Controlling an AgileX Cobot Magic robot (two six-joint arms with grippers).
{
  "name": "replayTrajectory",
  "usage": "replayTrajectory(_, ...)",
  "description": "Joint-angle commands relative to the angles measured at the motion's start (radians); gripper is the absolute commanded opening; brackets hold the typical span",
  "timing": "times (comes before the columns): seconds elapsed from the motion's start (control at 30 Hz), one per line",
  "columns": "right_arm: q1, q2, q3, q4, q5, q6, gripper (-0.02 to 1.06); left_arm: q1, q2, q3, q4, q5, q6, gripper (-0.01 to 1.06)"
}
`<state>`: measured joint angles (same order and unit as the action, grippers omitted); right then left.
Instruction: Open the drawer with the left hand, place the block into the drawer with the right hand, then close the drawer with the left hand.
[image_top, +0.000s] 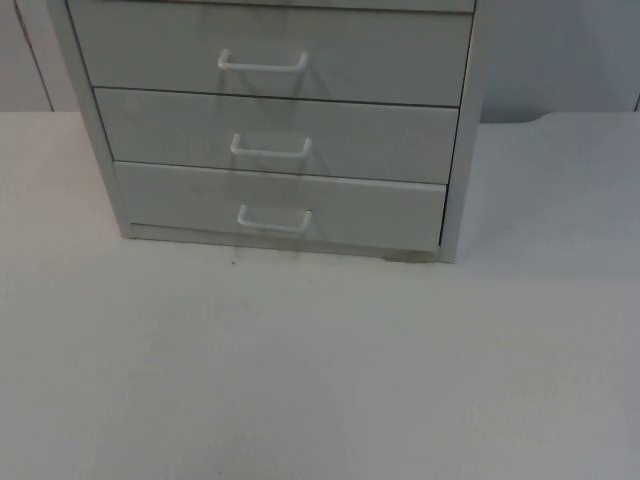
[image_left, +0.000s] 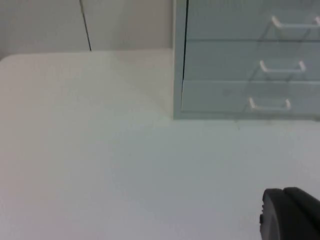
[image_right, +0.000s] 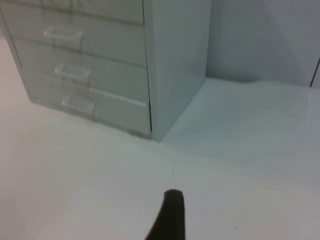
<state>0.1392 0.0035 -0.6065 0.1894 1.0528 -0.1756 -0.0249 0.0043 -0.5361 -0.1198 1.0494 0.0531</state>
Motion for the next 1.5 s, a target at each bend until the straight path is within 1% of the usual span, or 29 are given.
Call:
replayTrajectory(0.0,0.001,-0.004,0.015,-0.011,0.033,0.011,0.72,0.004,-0.004,0.035,0.015,0.018,-0.009,0.00)
replayTrajectory(0.3,0.001,-0.004,0.070,-0.031,0.042,0.016,0.72,0.004,-0.004,0.042,0.021,0.025,-0.009,0.00)
replayTrajectory(0.4,0.001,-0.004,0.092,-0.034,0.030,0.034,0.72,0.004,-0.004,0.042,0.021,0.025,-0.009,0.00)
replayTrajectory(0.67,0.001,-0.004,0.090,-0.053,0.029,0.062,0.72,0.004,-0.004,0.042,0.025,0.025,-0.013,0.00)
replayTrajectory(0.93,0.001,-0.004,0.090,-0.053,0.029,0.062,0.72,0.004,-0.004,0.042,0.025,0.025,-0.013,0.00)
replayTrajectory(1.0,0.001,-0.004,0.090,-0.069,0.029,0.079,0.72,0.004,-0.004,0.042,0.025,0.025,-0.013,0.00)
replayTrajectory(1.07,0.001,-0.004,0.090,-0.114,0.027,0.138,0.72,0.004,-0.004,0.042,0.025,0.025,-0.013,0.00)
replayTrajectory(1.1,0.001,-0.004,0.090,-0.114,0.027,0.138,0.72,0.004,-0.004,0.042,0.025,0.025,-0.013,0.00)
replayTrajectory(1.17,0.001,-0.004,0.090,-0.161,0.027,0.164,0.72,0.004,-0.004,0.042,0.025,0.025,-0.013,0.00)
replayTrajectory(1.47,0.001,-0.004,0.090,-0.164,0.027,0.164,0.72,0.004,-0.004,0.042,0.027,0.025,-0.015,0.00)
